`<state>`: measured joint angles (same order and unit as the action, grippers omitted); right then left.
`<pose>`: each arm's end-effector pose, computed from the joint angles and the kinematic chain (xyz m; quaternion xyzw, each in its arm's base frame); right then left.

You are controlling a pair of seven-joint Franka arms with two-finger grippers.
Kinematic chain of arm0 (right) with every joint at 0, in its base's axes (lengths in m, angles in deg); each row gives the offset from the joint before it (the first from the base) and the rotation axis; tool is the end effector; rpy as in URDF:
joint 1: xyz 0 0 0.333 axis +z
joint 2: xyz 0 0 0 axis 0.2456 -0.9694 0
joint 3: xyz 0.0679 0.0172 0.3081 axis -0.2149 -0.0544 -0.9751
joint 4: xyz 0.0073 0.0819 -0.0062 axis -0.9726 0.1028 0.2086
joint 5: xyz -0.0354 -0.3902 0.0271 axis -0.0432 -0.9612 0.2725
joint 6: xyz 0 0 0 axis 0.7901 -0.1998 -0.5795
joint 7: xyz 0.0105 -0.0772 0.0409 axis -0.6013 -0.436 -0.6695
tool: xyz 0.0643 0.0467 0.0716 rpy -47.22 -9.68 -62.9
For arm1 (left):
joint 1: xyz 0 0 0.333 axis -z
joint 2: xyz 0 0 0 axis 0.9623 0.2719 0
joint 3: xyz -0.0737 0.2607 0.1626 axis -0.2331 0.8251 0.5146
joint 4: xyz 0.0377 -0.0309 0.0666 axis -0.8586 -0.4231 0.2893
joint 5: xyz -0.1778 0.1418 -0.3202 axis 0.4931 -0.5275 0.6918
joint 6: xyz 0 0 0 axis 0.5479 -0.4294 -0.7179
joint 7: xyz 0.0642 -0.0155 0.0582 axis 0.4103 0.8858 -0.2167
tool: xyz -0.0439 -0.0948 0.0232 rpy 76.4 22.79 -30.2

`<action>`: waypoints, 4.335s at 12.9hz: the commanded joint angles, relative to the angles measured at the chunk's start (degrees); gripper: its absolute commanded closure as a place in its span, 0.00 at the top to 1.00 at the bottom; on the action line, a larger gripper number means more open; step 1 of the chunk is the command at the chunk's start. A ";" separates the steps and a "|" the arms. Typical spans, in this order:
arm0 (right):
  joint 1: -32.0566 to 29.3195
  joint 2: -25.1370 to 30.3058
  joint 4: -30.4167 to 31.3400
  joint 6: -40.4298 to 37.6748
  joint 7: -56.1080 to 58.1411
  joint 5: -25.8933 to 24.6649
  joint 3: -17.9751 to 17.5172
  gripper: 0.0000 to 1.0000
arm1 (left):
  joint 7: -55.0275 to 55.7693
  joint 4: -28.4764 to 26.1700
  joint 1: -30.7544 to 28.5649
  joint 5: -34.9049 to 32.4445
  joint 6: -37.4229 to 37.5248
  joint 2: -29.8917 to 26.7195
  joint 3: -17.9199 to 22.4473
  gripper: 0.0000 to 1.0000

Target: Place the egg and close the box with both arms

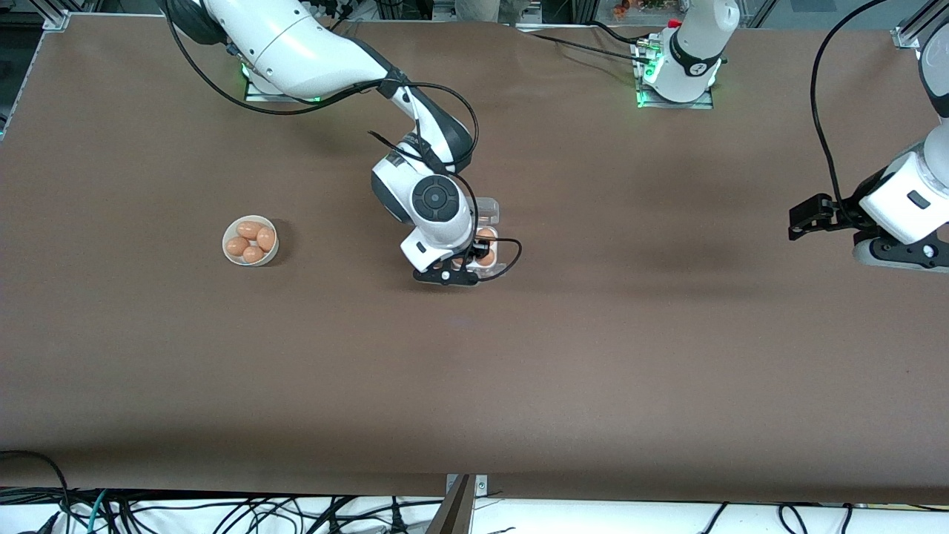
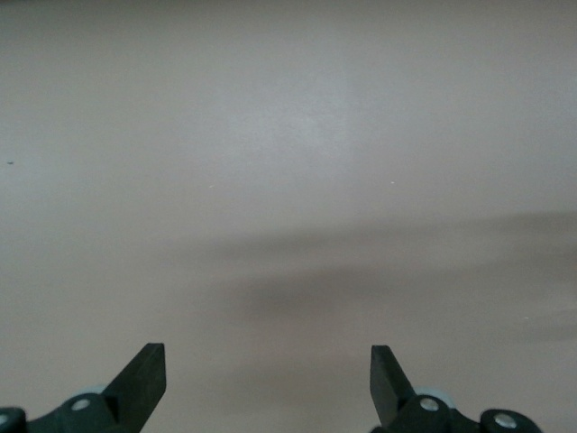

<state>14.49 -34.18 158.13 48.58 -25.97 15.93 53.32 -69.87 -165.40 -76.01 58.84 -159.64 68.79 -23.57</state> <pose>0.5435 0.4843 0.2289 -0.9974 0.0533 0.0431 0.0205 0.6092 -0.0163 0.5597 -0.9984 0.0521 0.0191 0.0061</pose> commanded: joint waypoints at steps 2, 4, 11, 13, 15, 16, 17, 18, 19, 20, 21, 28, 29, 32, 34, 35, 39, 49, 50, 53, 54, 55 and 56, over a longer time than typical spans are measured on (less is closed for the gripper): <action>1.18 -0.82 -1.94 -0.39 -2.28 -1.35 0.72 1.00 | -0.30 1.25 2.22 4.36 1.87 1.31 -0.46 1.00; 0.83 0.57 -1.94 -2.14 -2.10 -1.09 0.72 1.00 | 0.75 1.25 4.07 8.06 3.09 2.10 -0.46 0.99; -7.85 20.66 10.75 -16.93 5.87 1.54 1.42 1.00 | 17.41 1.25 17.32 15.70 11.27 7.63 -0.46 0.29; -11.63 28.67 18.06 -17.26 12.45 3.82 2.38 1.00 | 26.29 1.60 22.86 17.47 11.10 10.09 -0.46 0.19; -12.00 37.19 26.05 -17.71 20.53 5.76 7.98 1.00 | 30.71 2.04 26.38 20.27 10.75 13.34 -0.46 0.13; -12.00 40.45 28.27 -18.58 24.40 6.64 11.06 1.00 | 32.55 2.05 27.70 22.55 10.75 14.83 -0.46 0.10; -12.00 42.83 28.90 -21.28 28.44 7.25 14.57 1.00 | 34.84 2.13 29.28 23.96 10.75 16.33 -0.46 0.08; -11.92 44.16 28.65 -24.53 32.66 7.96 18.00 1.00 | 37.38 2.22 31.04 24.33 10.49 17.82 -0.37 0.08; -11.92 45.83 28.56 -26.82 36.44 8.14 21.51 1.00 | 39.67 2.22 32.71 24.33 9.09 19.23 -0.37 0.08; -11.92 46.80 28.38 -28.67 40.14 8.05 24.77 1.00 | 42.13 2.22 34.12 24.42 6.81 20.72 -0.37 0.08; -11.92 47.60 27.60 -30.96 43.57 8.05 28.37 1.00 | 45.11 2.31 35.52 24.42 4.79 22.56 -0.46 0.08; -12.09 47.34 19.77 -34.83 53.44 7.70 38.50 1.00 | 50.94 2.31 40.99 24.33 -4.45 27.94 -0.37 0.09; -12.79 47.25 19.16 -35.54 53.53 7.79 38.60 1.00 | 50.94 2.31 40.99 24.33 -5.68 27.94 -0.37 0.09; -27.76 47.25 17.84 -37.92 53.98 7.96 23.55 1.00 | 50.94 2.40 40.72 24.24 -10.07 28.91 -0.20 0.09; -34.57 47.34 17.74 -38.10 53.88 8.05 15.25 1.00 | 51.64 4.41 40.55 24.07 -11.40 30.22 -0.02 0.09; -34.59 47.43 17.48 -38.18 54.06 8.23 15.13 1.00 | 51.65 5.29 40.46 23.72 -11.40 30.40 0.24 0.10; -34.68 47.51 15.29 -40.63 54.94 8.49 15.13 1.00 | 51.56 8.62 39.58 22.32 -9.74 29.18 2.26 0.15; -34.59 48.31 12.47 -41.79 56.70 11.48 14.69 1.00 | 30.22 25.69 20.34 0.47 7.41 22.94 3.94 0.89; -34.59 48.31 12.47 -41.79 57.31 11.48 14.78 1.00 | 28.72 25.69 19.81 -3.06 7.41 22.85 3.94 0.92; -34.59 48.39 12.47 -41.53 58.81 6.49 14.08 1.00 | 22.22 25.60 15.86 -4.76 7.58 20.84 4.02 1.00; -34.59 48.39 12.47 -41.26 59.07 5.95 13.56 1.00 | 20.98 25.43 13.94 -4.94 7.58 19.52 4.02 1.00; -34.59 48.39 12.47 -41.09 59.07 6.20 13.64 1.00 | 19.58 25.42 12.27 -4.68 7.58 18.81 3.94 1.00; -34.59 48.39 12.47 -41.00 59.07 6.47 13.81 1.00 | 18.00 25.51 10.60 -4.59 7.67 18.28 3.94 1.00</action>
<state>-18.92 13.68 171.19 7.98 31.93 23.03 68.14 -48.39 -139.79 -62.56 55.38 -152.91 89.27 -18.92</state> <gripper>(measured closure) 0.000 0.000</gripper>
